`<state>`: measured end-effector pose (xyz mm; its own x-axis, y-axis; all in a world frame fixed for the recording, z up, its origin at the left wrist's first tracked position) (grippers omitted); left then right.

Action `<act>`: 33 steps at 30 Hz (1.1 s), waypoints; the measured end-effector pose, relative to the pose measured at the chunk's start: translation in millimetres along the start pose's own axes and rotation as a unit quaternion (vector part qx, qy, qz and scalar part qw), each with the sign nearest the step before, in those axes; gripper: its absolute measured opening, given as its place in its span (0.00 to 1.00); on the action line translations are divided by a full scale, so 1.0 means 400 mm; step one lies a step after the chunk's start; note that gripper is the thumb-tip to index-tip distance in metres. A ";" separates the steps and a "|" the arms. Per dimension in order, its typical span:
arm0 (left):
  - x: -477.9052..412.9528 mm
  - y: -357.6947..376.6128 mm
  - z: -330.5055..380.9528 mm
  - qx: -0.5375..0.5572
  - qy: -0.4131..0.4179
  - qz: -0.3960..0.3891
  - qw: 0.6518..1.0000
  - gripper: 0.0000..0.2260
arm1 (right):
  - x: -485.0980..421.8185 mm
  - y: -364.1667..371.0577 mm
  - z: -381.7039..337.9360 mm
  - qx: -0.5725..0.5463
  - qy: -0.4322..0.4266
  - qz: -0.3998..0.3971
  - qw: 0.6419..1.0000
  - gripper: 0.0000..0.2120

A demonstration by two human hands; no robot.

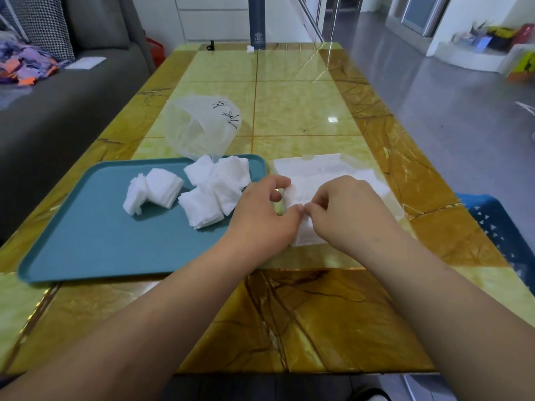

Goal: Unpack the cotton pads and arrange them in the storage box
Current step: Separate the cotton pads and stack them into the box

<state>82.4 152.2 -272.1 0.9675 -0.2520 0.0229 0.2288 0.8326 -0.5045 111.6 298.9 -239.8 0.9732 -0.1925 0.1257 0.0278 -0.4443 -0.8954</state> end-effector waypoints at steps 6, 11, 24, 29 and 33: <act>-0.004 0.001 -0.006 0.006 0.007 -0.021 1.000 0.19 | 0.016 -0.022 0.008 -0.021 0.000 0.037 0.999 0.10; 0.005 -0.025 0.001 -0.013 0.026 -0.027 0.999 0.16 | 0.037 -0.060 -0.068 -0.028 -0.069 0.134 0.988 0.09; 0.003 -0.460 -0.152 -0.334 -0.024 0.113 0.935 0.19 | -0.030 0.144 -0.341 -0.083 -0.184 0.020 0.979 0.28; -0.013 -0.453 -0.279 -0.315 -0.071 -0.021 0.946 0.32 | -0.040 0.253 -0.445 0.063 -0.260 -0.023 0.963 0.30; -0.001 -0.442 -0.267 -0.304 -0.012 -0.035 0.952 0.30 | -0.046 0.301 -0.433 0.099 -0.249 -0.053 0.962 0.27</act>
<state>29.8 -47.7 -275.2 0.9560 -0.2792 0.0901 0.1943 0.3723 -0.9075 57.6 97.3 -275.9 0.9499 0.3093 0.0451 0.1281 -0.2535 -0.9588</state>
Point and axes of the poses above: each hand's wrist, its own x-axis away from the middle knuckle, its own y-axis out of the palm, z = x × y, the point moved 9 cm from there along -x, towards the middle knuckle, and after that the axes turned 4 degrees about -z, right-handed, at the moved point
